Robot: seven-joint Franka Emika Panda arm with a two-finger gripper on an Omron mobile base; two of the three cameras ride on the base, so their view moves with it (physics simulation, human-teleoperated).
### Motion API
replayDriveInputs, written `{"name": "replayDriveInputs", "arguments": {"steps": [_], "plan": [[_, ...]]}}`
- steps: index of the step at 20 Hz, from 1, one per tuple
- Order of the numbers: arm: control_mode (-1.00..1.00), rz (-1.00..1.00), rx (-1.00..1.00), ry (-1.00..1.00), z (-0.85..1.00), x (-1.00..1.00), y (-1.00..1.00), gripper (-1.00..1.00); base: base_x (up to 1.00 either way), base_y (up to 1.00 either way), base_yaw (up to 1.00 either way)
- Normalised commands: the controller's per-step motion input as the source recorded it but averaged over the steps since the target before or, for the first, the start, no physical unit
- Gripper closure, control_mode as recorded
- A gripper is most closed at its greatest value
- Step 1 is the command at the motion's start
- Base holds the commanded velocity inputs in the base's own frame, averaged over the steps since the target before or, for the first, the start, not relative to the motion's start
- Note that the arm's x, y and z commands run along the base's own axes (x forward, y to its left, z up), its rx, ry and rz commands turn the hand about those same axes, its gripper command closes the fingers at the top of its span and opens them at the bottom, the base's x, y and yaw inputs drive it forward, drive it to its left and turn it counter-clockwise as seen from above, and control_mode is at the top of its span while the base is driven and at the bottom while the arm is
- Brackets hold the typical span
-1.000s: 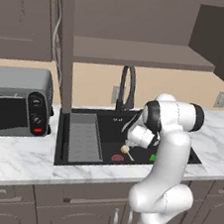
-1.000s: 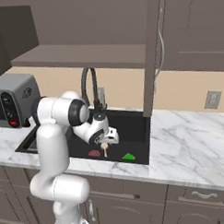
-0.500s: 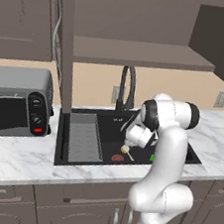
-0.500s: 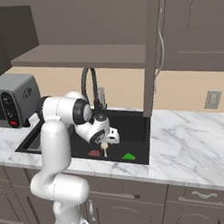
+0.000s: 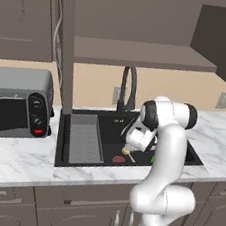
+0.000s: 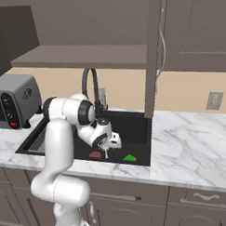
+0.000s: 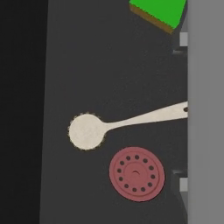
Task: Pick up the dish brush and sponge from the sink, and place them back in the cabinet, and close the cabinet doors.
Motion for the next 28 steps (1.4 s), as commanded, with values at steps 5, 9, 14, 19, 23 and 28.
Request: {"name": "replayDriveInputs", "arguments": {"steps": [5, 9, 14, 19, 23, 28], "plan": [[-1.00, 0.00, 0.00, 0.01, -0.22, 0.00, 0.00, -1.00, 0.00, 0.00, 0.00], [-1.00, 0.00, 0.00, 0.00, -0.09, 0.00, 0.03, -1.00, 0.00, 0.00, 0.00], [-1.00, 0.00, 0.00, 0.00, -0.13, 0.00, 0.15, -1.00, 0.00, 0.00, 0.00], [-1.00, 0.00, 0.00, 0.00, -0.11, 0.00, 0.16, -1.00, 0.00, 0.00, 0.00], [-1.00, 0.00, 0.00, 0.00, -0.11, 0.00, 0.00, -1.00, 0.00, 0.00, 0.00], [-1.00, 0.00, 0.00, 0.00, -0.19, 0.04, 0.00, -1.00, 0.00, 0.00, 0.00]]}}
